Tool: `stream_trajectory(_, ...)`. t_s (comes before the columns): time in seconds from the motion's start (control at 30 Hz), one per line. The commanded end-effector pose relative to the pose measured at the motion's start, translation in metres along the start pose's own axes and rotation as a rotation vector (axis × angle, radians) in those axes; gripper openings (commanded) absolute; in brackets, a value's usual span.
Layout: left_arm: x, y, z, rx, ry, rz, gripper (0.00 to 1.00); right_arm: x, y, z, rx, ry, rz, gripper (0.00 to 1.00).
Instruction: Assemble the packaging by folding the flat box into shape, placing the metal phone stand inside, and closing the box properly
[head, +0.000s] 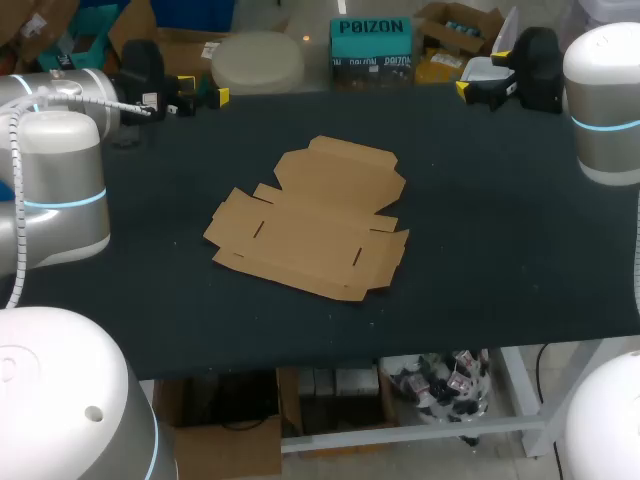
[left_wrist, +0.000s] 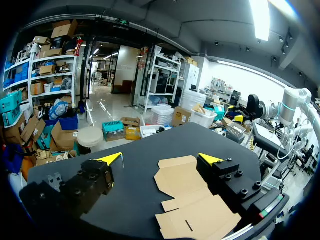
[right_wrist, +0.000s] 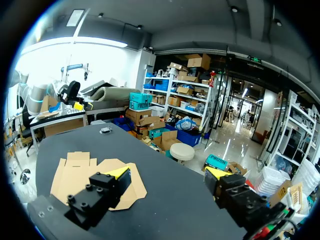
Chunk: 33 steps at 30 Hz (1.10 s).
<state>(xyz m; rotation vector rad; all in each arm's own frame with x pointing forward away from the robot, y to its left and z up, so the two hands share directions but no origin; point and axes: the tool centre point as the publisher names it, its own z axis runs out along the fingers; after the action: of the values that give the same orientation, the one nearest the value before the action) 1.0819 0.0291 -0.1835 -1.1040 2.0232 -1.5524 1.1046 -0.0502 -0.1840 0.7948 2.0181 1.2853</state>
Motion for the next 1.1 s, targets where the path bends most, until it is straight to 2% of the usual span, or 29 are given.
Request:
stream_trajectory(0.03, -0.0004, -0.0005, 0.0001, -0.002, 0.002, 0.0, 1.0, 0.0004, -0.0002, -0.0002, -0.003, -0.001, 0.0, 1.0)
stream_trajectory(1.03, -0.0004, -0.0005, 0.0001, -0.002, 0.002, 0.0, 1.0, 0.0004, -0.0002, -0.0002, -0.003, -0.001, 0.0, 1.0)
stream_trajectory(1.1, 0.0013, -0.0041, -0.0025, 0.024, 0.036, -0.013, 1.0, 0.0004, -0.0002, -0.0002, -0.003, -0.001, 0.0, 1.0)
